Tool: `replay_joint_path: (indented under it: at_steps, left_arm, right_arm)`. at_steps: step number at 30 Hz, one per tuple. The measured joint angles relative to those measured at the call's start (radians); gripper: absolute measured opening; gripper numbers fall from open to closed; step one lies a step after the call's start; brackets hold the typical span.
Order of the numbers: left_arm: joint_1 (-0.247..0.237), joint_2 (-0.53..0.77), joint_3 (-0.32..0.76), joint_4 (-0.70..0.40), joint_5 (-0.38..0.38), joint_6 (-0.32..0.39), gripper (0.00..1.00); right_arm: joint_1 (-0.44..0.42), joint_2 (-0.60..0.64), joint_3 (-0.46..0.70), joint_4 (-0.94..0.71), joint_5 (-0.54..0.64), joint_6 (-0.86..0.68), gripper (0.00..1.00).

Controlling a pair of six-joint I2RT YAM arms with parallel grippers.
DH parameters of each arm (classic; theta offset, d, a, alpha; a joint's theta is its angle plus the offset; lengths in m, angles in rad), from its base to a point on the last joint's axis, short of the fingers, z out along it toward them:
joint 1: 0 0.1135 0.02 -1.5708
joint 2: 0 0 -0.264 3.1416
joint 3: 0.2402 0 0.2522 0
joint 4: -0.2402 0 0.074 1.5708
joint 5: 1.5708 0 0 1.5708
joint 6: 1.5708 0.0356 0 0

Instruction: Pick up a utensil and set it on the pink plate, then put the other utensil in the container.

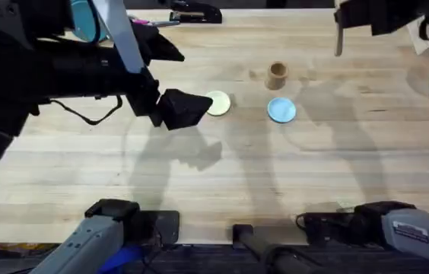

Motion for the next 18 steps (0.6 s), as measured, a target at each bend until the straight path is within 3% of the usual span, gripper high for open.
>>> replay_joint_path:
  at_steps: [9, 18]
  left_arm:
    - [0.0, 0.0, 0.0, 0.0, 0.0, 0.0, 0.996]
    - [0.0, 0.0, 0.0, 0.0, 0.0, 0.0, 0.996]
  right_arm:
    - [0.0, -0.002, 0.0, 0.04, -0.214, -0.267, 0.032]
    - [-0.039, -0.002, -0.032, 0.136, -0.531, -0.581, 0.032]
